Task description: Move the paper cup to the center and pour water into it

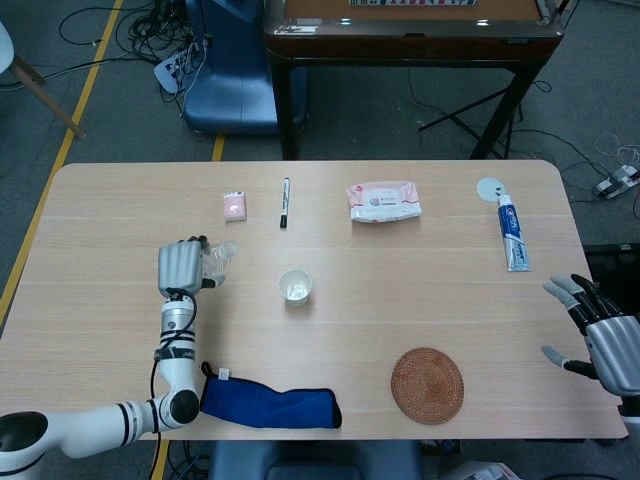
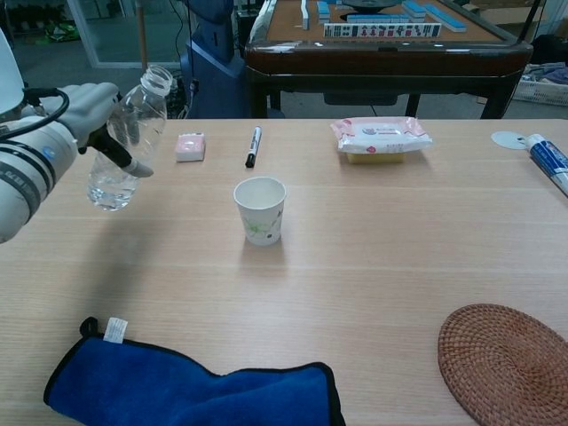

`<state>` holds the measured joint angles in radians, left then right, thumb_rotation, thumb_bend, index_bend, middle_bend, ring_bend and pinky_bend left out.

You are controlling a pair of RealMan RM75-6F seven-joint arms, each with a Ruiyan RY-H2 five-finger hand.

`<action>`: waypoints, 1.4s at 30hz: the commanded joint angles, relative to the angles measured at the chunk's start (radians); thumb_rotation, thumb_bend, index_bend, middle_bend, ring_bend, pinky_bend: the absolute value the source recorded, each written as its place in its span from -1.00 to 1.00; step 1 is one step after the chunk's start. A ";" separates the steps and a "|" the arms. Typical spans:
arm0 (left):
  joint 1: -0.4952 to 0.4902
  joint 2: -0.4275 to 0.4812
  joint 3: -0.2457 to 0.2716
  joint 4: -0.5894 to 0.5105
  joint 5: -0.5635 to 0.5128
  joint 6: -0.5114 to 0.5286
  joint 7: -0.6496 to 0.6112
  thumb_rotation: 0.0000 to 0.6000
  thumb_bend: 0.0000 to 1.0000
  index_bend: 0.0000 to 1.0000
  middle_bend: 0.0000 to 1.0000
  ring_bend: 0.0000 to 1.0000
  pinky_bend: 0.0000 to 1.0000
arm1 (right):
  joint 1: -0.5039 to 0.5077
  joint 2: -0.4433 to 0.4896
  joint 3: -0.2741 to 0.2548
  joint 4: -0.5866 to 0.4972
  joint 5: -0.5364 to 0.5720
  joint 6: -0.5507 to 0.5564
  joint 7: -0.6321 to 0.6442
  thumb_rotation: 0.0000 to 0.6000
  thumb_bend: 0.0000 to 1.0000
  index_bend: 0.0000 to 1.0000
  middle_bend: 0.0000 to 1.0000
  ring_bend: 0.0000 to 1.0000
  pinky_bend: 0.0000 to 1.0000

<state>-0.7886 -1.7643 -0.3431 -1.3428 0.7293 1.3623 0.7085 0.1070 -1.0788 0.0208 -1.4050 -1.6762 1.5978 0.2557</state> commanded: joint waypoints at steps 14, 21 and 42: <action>0.108 -0.035 -0.114 0.019 -0.036 -0.001 -0.265 1.00 -0.88 0.44 0.55 0.19 0.05 | 0.003 -0.003 0.000 -0.001 0.004 -0.009 -0.010 1.00 -1.00 -0.64 -0.69 -0.84 -0.36; 0.132 -0.053 -0.128 0.028 -0.020 -0.003 -0.336 1.00 -0.88 0.44 0.55 0.19 -0.03 | 0.003 -0.002 -0.001 -0.003 0.004 -0.009 -0.011 1.00 -1.00 -0.64 -0.69 -0.84 -0.36; 0.189 -0.111 -0.128 0.087 0.037 -0.037 -0.493 1.00 -0.88 0.32 0.45 0.05 -0.03 | 0.000 -0.001 -0.002 -0.005 0.003 -0.006 -0.015 1.00 -1.00 -0.64 -0.69 -0.84 -0.36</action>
<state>-0.6011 -1.8743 -0.4722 -1.2573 0.7644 1.3271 0.2172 0.1075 -1.0794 0.0186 -1.4101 -1.6735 1.5923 0.2410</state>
